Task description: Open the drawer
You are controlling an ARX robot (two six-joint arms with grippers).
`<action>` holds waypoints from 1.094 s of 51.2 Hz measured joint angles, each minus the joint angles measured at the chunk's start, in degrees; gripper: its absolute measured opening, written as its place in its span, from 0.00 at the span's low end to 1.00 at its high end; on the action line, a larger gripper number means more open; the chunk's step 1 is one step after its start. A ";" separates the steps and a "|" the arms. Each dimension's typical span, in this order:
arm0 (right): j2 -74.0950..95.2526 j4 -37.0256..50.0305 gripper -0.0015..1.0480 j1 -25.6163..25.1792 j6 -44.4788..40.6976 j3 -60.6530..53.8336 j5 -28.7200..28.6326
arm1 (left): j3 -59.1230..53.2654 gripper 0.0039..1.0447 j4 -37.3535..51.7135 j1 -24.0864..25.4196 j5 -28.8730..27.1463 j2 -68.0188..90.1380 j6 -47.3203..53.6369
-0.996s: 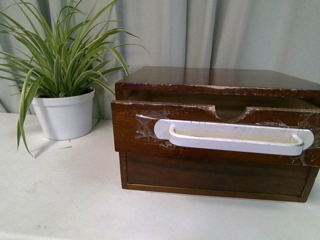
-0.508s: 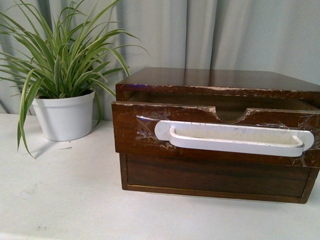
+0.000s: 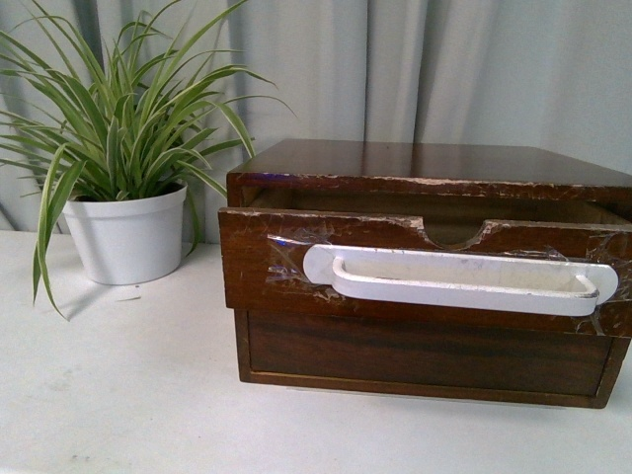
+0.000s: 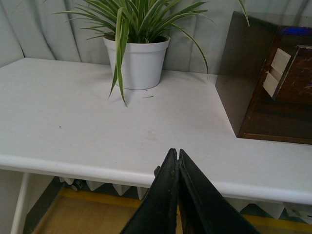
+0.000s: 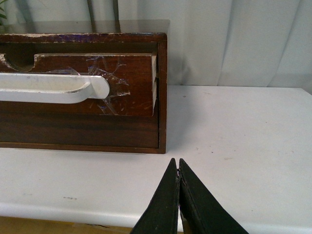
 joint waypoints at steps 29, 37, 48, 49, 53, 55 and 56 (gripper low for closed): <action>0.00 0.00 0.41 0.00 -0.07 0.00 0.00 | 0.00 0.46 0.00 0.00 -0.02 0.00 -0.02; 0.00 0.00 0.77 0.00 -0.07 0.00 0.00 | 0.00 0.82 0.00 0.00 -0.02 0.00 -0.02; 0.00 0.00 0.91 0.00 -0.02 0.00 0.00 | 0.00 0.94 0.00 0.00 -0.02 0.00 0.00; 0.00 0.00 0.91 0.00 -0.02 0.00 0.00 | 0.00 0.94 0.00 0.00 -0.02 0.00 0.00; 0.00 0.00 0.91 0.00 -0.02 0.00 0.00 | 0.00 0.94 0.00 0.00 -0.02 0.00 0.02; 0.00 0.00 0.91 0.00 -0.02 0.00 0.00 | 0.00 0.94 0.00 0.00 -0.02 0.00 0.02; 0.00 0.00 0.91 0.00 -0.02 0.00 0.00 | 0.00 0.94 0.00 0.00 -0.02 0.00 0.02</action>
